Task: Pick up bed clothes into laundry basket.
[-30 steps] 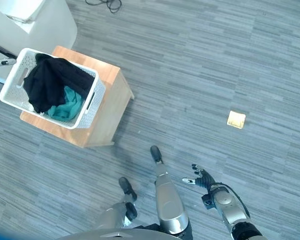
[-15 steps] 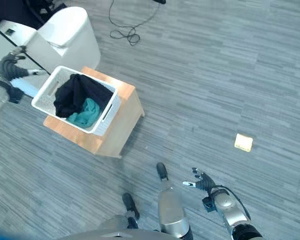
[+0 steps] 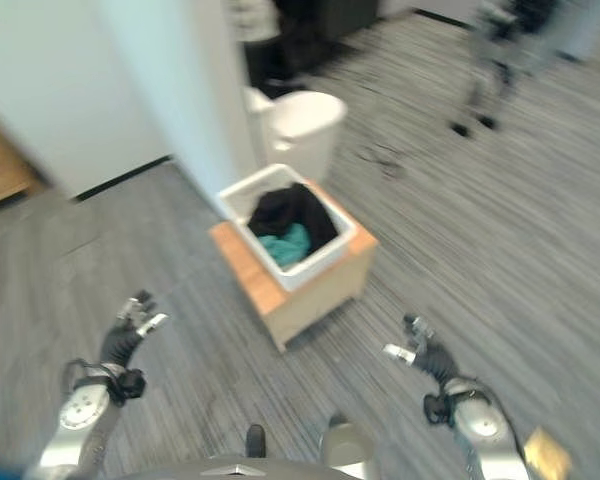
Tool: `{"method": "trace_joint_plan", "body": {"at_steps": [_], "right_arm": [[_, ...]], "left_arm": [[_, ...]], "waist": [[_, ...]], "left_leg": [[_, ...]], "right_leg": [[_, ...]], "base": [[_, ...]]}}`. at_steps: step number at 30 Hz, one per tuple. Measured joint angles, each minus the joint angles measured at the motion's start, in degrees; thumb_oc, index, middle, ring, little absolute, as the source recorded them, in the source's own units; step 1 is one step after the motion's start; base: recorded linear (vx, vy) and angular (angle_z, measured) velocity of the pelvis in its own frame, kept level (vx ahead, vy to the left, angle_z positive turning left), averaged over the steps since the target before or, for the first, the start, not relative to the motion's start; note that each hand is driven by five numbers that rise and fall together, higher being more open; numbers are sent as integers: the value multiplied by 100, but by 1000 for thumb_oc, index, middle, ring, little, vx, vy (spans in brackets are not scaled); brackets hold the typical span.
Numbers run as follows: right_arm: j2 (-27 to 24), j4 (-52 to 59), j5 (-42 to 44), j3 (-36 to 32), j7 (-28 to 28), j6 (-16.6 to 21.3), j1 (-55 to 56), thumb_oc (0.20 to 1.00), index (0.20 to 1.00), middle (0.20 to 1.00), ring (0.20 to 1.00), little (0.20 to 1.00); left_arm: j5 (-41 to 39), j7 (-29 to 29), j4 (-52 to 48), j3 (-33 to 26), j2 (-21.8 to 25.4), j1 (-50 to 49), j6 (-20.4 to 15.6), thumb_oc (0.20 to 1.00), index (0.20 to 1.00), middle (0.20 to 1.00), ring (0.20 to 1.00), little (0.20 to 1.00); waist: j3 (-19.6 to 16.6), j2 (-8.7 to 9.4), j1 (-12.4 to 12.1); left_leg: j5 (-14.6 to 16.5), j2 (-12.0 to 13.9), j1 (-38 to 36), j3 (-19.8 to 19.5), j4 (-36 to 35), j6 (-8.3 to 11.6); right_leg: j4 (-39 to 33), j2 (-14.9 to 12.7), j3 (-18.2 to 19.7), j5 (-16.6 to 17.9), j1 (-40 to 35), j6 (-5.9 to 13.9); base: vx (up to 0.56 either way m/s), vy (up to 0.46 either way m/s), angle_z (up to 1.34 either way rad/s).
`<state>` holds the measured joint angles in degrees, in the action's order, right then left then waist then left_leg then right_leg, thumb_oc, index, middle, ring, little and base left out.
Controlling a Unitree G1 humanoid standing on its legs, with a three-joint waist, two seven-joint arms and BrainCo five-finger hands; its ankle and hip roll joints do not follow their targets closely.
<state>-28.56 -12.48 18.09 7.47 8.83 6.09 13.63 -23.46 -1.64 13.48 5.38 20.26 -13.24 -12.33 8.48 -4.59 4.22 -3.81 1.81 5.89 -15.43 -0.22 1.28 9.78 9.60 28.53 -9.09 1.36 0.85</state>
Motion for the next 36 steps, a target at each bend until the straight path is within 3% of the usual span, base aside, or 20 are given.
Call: {"method": "trace_joint_plan", "body": {"at_steps": [1, 3, 5, 6, 8, 9, 10, 14, 15, 18, 19, 20, 23, 25, 26, 27, 28, 30, 33, 36], "right_arm": [[6, 94, 1, -13, 28, 6, -110, 1000, 1000, 1000, 1000, 1000], [-89, 149, 34, 26, 6, 54, -265, 1000, 1000, 1000, 1000, 1000], [-88, 60, 89, 107, 45, 64, -463, 1000, 1000, 1000, 1000, 1000], [-106, 26, 103, 100, -15, 64, -503, 1000, 1000, 1000, 1000, 1000], [-118, 58, 98, -136, -106, 25, -341, 1000, 1000, 1000, 1000, 1000], [-23, 44, 96, -129, -107, -4, -413, 1000, 1000, 1000, 1000, 1000], [294, 145, 100, -202, -128, 41, -558, 1000, 1000, 1000, 1000, 1000], [311, 260, 104, -253, -120, 19, -185, 1000, 1000, 1000, 1000, 1000], [298, 279, 104, -261, -122, 13, -86, 1000, 1000, 1000, 1000, 1000], [162, 324, 101, -431, -121, -52, 17, 1000, 1000, 1000, 1000, 1000], [222, 303, 99, -442, -128, -80, -2, 1000, 1000, 1000, 1000, 1000], [339, 311, 75, -325, -112, -82, -116, 1000, 1000, 1000, 1000, 1000], [494, 303, -1, -94, -199, -105, -172, 1000, 1000, 1000, 1000, 1000], [1017, 312, 10, -137, -317, -73, -267, 1000, 1000, 1000, 1000, 1000], [1085, 309, 21, -42, -377, -58, -231, 1000, 1000, 1000, 1000, 1000], [1061, 311, 39, 165, -391, -65, -223, 1000, 1000, 1000, 1000, 1000], [1053, 330, 46, 560, -377, -57, -356, 1000, 1000, 1000, 1000, 1000], [1034, 418, 77, 562, -347, -54, -360, 1000, 1000, 1000, 1000, 1000], [828, 508, 78, 433, -329, -22, -187, 1000, 1000, 1000, 1000, 1000], [604, 455, -23, 212, -331, -53, 237, 1000, 1000, 1000, 1000, 1000]], "left_arm": [[1, -28, 20, -3, -36, -66, 29, 1000, 1000, 1000, 1000, 1000], [2, 23, -4, -83, -261, -335, 57, 1000, 1000, 1000, 1000, 1000], [-30, 140, -2, -264, -151, -429, 62, 1000, 1000, 1000, 1000, 1000], [-55, 150, 74, -249, -167, -359, 64, 1000, 1000, 1000, 1000, 1000], [-60, 188, 551, -146, -194, 143, 136, 1000, 1000, 1000, 1000, 1000], [-58, 204, 536, -182, -121, 97, 174, 1000, 1000, 1000, 1000, 1000], [-52, 183, 520, -230, -1, -209, 233, 1000, 1000, 1000, 1000, 1000], [-47, -21, 503, -93, -236, -345, 371, 1000, 1000, 1000, 1000, 1000], [-45, -47, 493, -67, -253, -271, 401, 1000, 1000, 1000, 1000, 1000], [-48, -34, 336, 131, -564, -7, 417, 1000, 1000, 1000, 1000, 1000], [-50, -34, 333, 158, -608, 61, 415, 1000, 1000, 1000, 1000, 1000], [-46, 17, 232, 159, -610, 100, 417, 1000, 1000, 1000, 1000, 1000], [-40, 70, 161, 162, -424, 247, 416, 1000, 1000, 1000, 1000, 1000], [0, 222, 225, 1, -303, 345, 406, 1000, 1000, 1000, 1000, 1000], [2, 299, 301, 43, -222, 420, 408, 1000, 1000, 1000, 1000, 1000], [12, 382, 314, 61, -167, 509, 401, 1000, 1000, 1000, 1000, 1000], [150, 528, 305, 31, -4, 572, 333, 1000, 1000, 1000, 1000, 1000], [208, 600, 304, -35, 10, 589, 308, 1000, 1000, 1000, 1000, 1000], [222, 589, 206, -23, 7, 543, 280, 1000, 1000, 1000, 1000, 1000], [200, 637, 24, -118, -395, 218, 104, 1000, 1000, 1000, 1000, 1000]], "waist": [[31, 38, -249], [78, -117, -587], [120, 193, -1021], [134, 222, -1127], [163, 325, -866], [153, 463, -940], [256, 724, -1112], [322, 736, -886], [328, 724, -764], [216, 121, -708], [189, 78, -691], [171, 97, -706], [157, 247, -678], [157, 278, -530], [159, 265, -390], [145, 245, -327], [167, 194, -302], [190, 181, -261], [171, 267, -282], [118, 192, -337]], "left_leg": [[-148, -63, -18, -140, -117, 60], [-135, -254, 149, -1161, -152, 55], [276, -495, 383, -1036, -13, 242], [495, -558, 681, -705, 197, 265], [498, -564, 1198, 1357, 648, 158], [484, -390, 1144, 2067, 714, 134], [577, 7, 657, 2174, 864, 287], [663, 870, -205, 2533, 906, 472], [670, 959, -263, 2858, 800, 506], [577, 978, -422, 3473, 274, 393], [235, 847, -474, 3432, 103, 357], [164, 391, -535, 3367, 11, 140], [255, -62, -509, 3250, 42, -190], [458, -397, -571, 3001, 171, -560], [439, -462, -655, 2904, 126, -582], [446, -483, -681, 2839, 83, -605], [381, -448, -711, 2802, -82, -709], [407, -471, -727, 2716, -184, -671], [420, -714, -820, 2800, -269, -661], [558, -744, -1027, 2755, -157, -675]], "right_leg": [[194, 11, -175, 171, 57, -116], [370, 79, -1317, 105, -65, -192], [290, -275, -1951, 26, 51, -465], [168, -409, -2513, 88, 83, -515], [-246, -805, -3646, 261, -33, -490], [-304, -912, -3603, 264, -6, -487], [-392, -1110, -4061, 313, -101, -471], [-629, -1584, -5250, 357, -659, -398], [-737, -1707, -5554, 352, -779, -135], [-700, -1957, -6147, 496, -856, 381], [-642, -2125, -6253, 523, -854, 497], [-455, -2516, -6248, 615, -843, 519], [408, -3249, -6137, 620, -531, 417], [1965, -3714, -4984, 1271, 118, 504], [2430, -3794, -4610, 1186, 390, 620], [2595, -3637, -4244, 979, 653, 701], [2657, -2893, -3399, 605, 1255, 833], [2312, -2066, -2922, 266, 1702, 747], [801, -1740, -3727, 430, 1688, 450], [893, -1471, -3832, 481, 1340, 350]], "base": [[-132, -313, 191], [-185, -276, 252], [-285, -26, 193], [-201, 46, 253], [-131, 48, 300], [-177, 81, 193], [-140, 100, 188], [32, 149, 174], [96, 215, 202], [78, 330, 145], [133, 272, 84], [207, 392, 67], [175, 325, 47], [74, 271, 55], [-13, 72, 72], [163, 68, 68], [204, 36, 43], [209, -42, 23], [126, -112, 11], [116, -121, 16]]}}
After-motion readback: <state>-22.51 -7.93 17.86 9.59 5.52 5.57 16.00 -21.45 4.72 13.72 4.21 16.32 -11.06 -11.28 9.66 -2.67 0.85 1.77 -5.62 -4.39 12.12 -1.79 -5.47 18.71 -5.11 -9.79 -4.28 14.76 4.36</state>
